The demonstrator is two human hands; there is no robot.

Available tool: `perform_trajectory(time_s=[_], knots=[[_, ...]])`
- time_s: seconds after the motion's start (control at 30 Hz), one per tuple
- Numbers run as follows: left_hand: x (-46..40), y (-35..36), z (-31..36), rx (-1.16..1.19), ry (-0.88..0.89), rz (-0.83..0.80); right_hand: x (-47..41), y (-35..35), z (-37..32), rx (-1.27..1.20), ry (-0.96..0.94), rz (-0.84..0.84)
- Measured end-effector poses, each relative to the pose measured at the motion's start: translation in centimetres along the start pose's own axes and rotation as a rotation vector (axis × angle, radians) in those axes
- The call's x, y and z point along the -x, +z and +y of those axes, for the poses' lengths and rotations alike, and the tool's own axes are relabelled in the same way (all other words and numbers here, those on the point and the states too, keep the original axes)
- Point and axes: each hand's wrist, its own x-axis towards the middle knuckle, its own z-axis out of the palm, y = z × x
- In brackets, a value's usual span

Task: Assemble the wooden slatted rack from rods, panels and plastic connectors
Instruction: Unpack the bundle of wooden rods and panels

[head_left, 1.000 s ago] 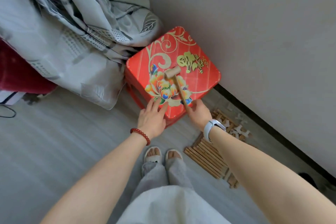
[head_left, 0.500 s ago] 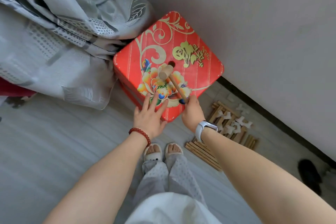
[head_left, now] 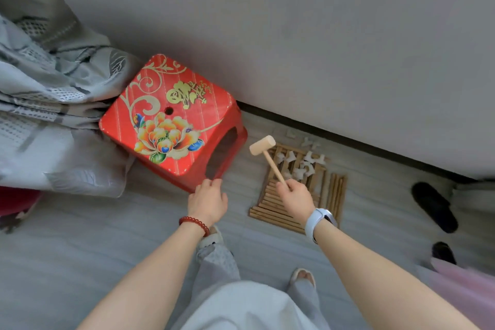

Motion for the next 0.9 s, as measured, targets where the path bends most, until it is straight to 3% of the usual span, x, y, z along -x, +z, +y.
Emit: perform_trajectory(time_s=[0.27, 0.43, 0.7, 0.9], knots=[[8.6, 11.9, 13.5, 0.178, -0.020, -0.088, 4.7, -9.3, 15.8, -0.114, 0.120, 0.028], [11.7, 17.7, 21.1, 0.187, 0.074, -0.128, 6.6, -12.7, 25.7, -0.168, 0.255, 0.072], [7.8, 27.1, 26.5, 0.072, 0.223, -0.212, 3.3, -13.2, 38.6, -0.278, 0.416, 0.285], [-1.4, 38.4, 25.1, -0.008, 0.270, -0.222, -7.5, -9.7, 48.5, -0.195, 0.414, 0.385]])
